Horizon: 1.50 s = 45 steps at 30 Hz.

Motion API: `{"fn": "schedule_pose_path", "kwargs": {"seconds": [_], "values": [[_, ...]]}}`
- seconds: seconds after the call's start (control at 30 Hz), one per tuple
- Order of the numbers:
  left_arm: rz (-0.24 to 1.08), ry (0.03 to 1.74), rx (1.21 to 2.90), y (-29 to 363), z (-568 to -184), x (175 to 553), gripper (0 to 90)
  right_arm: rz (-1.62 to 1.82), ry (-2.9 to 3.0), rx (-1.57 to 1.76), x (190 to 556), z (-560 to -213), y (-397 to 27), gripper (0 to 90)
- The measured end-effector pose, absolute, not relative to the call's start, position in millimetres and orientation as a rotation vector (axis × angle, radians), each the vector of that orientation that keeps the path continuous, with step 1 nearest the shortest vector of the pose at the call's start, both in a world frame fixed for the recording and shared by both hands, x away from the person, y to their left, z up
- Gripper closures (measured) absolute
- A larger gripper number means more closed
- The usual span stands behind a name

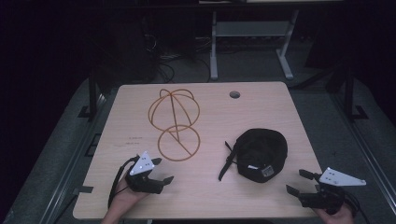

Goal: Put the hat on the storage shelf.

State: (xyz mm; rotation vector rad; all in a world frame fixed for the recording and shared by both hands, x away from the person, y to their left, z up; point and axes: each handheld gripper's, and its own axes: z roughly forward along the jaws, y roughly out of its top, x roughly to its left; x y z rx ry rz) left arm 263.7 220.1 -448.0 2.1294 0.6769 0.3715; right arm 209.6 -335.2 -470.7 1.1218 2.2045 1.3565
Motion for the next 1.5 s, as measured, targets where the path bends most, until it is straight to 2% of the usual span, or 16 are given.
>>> {"fn": "schedule_pose_path", "kwargs": {"seconds": [0.3,0.57,0.9,1.07,1.5], "values": [[0.342,0.661,2.147,211,-449,261,18.9,1.361,2.207,1.131,211,-471,-333,15.9],[0.311,0.591,2.138,188,-440,254,18.3,1.359,2.193,1.127,206,-467,-330,15.9],[0.21,0.483,2.147,139,-421,255,18.9,1.378,2.186,1.127,206,-467,-331,15.6],[0.16,0.414,2.157,101,-412,259,19.2,1.388,2.193,1.112,206,-467,-329,15.6],[0.103,0.291,2.186,39,-396,268,20.4,1.394,2.19,1.104,206,-466,-331,15.6]]}}
